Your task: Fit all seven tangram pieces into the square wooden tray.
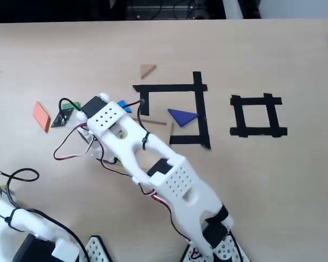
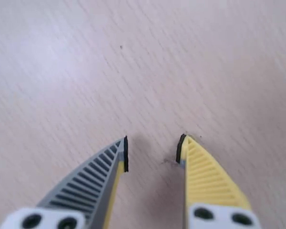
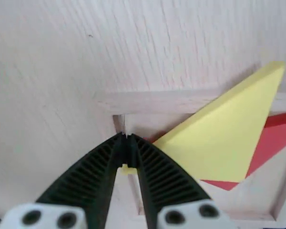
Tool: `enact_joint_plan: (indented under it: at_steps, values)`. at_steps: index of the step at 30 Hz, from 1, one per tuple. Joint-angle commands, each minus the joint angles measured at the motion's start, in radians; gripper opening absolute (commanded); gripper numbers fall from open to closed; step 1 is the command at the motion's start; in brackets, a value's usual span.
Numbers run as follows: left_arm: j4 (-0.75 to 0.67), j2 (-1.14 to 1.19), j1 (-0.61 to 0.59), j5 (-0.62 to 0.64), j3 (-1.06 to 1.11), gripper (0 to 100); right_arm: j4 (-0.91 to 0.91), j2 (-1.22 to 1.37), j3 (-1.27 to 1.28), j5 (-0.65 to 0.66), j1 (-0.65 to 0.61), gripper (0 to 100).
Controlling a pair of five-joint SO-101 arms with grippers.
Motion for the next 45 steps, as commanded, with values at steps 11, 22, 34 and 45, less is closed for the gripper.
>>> enact_joint_plan:
  at_steps: [11,22,34,45]
  values:
    - [-0.012,-0.015,0.013,-0.003,-0.001,20,0.051,-0.101,-0.047,0.008,0.158,1.1]
    - [-0.011,-0.015,0.013,-0.003,-0.001,20,-0.169,-0.182,-0.050,0.003,0.074,1.1]
    - [-0.018,-0.023,0.042,-0.008,0.019,20,-0.215,-0.001,-0.225,0.002,0.097,1.1]
    - [-0.018,-0.023,0.042,-0.008,0.019,20,-0.209,0.068,-0.236,0.006,0.101,1.1]
